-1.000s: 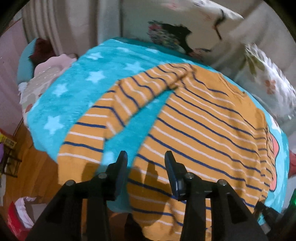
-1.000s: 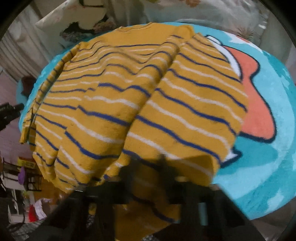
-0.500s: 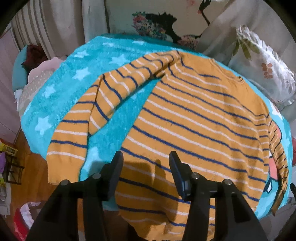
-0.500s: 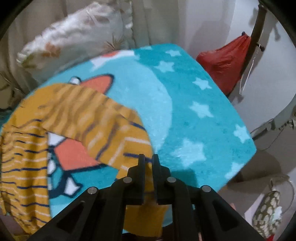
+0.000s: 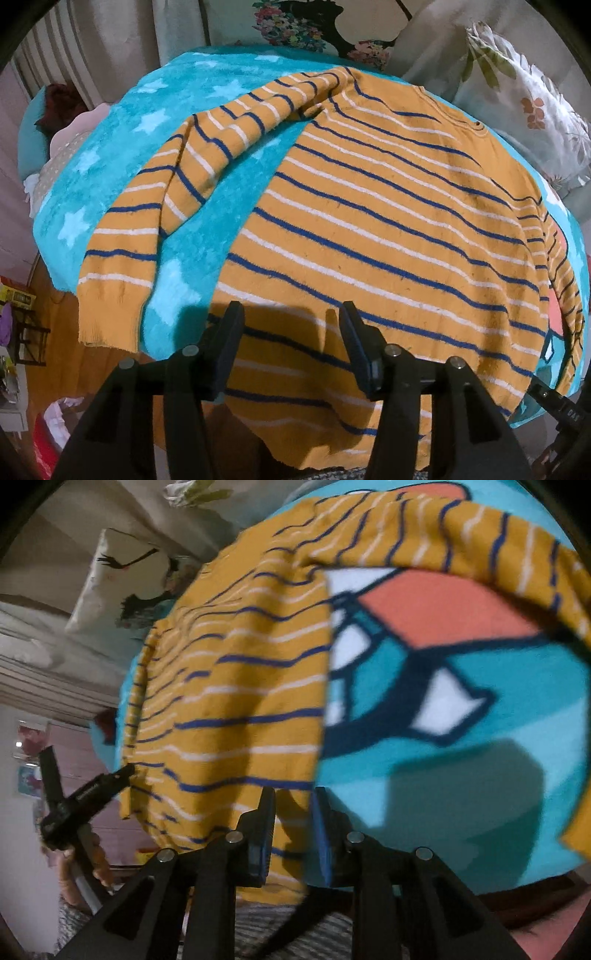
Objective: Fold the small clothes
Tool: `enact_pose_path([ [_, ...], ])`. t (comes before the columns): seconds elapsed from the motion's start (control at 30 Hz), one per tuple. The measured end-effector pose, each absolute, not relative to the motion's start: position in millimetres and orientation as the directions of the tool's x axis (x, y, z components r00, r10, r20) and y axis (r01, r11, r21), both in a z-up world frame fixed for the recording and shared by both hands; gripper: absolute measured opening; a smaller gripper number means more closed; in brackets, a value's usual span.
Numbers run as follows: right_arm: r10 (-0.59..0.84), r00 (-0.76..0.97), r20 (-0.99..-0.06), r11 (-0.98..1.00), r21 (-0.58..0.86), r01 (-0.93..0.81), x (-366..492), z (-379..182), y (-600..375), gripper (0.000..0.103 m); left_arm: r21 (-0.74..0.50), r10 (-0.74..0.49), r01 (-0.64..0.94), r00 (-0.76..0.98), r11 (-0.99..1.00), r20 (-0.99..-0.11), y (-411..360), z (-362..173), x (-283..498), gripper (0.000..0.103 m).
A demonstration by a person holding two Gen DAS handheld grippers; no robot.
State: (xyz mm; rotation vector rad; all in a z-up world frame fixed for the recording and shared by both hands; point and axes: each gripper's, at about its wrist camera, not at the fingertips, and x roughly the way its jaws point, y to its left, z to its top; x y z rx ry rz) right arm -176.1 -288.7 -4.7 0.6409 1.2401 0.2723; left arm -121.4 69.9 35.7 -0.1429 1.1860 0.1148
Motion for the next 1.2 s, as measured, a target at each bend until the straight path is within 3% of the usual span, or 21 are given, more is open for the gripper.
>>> enact_pose_path([
  [0.07,0.514,0.325,-0.794,0.806,0.576,0.135,-175,-8,-285,0.018,-0.057,0.01,-0.172,0.367,0.984,-0.93,71,34,-122,0.053],
  [0.1,0.5,0.313,-0.807,0.816,0.56,0.141,-173,-8,-286,0.005,-0.057,0.009,-0.175,0.359,0.983,-0.933,72,34,-123,0.053],
  [0.33,0.395,0.342,-0.853,0.826,0.493,0.275,-223,10,-342,0.002,-0.074,-0.006,-0.167,0.378,0.983,-0.926,81,47,-136,0.058],
  [0.47,0.318,0.457,-0.831,0.813,0.487,0.319,-251,38,-386,0.003,-0.078,-0.009,-0.165,0.382,0.983,-0.924,79,50,-133,0.058],
  [0.53,0.228,0.508,-0.831,0.787,0.464,0.406,-262,48,-411,0.01,-0.081,-0.015,-0.158,0.382,0.984,-0.924,74,50,-130,0.058],
  [0.6,0.102,0.514,-0.852,0.792,0.382,0.476,-271,52,-430,0.039,-0.08,-0.02,-0.143,0.381,0.987,-0.924,67,51,-127,0.058],
  [0.67,0.01,0.49,-0.872,0.823,0.286,0.491,-273,52,-434,0.048,-0.076,-0.024,-0.123,0.376,0.989,-0.926,59,51,-124,0.058],
  [0.9,-0.026,0.487,-0.873,0.94,0.144,0.308,-258,45,-384,0.049,-0.077,-0.032,-0.109,0.362,0.991,-0.932,45,52,-116,0.058],
  [1.07,-0.138,0.426,-0.894,0.968,-0.03,0.249,-253,12,-381,0.049,-0.071,-0.028,-0.105,0.365,0.992,-0.93,39,55,-116,0.058],
  [1.13,-0.092,0.439,-0.894,0.963,0.033,0.269,-255,15,-394,0.031,-0.071,-0.027,-0.105,0.372,0.992,-0.928,38,57,-116,0.058],
  [1.17,-0.048,0.443,-0.895,0.954,0.09,0.286,-254,19,-405,0.011,-0.072,-0.027,-0.107,0.375,0.992,-0.926,38,58,-115,0.058],
  [1.2,-0.022,0.455,-0.89,0.944,0.132,0.303,-254,24,-414,0.004,-0.079,-0.032,-0.11,0.378,0.991,-0.925,39,59,-113,0.058],
])
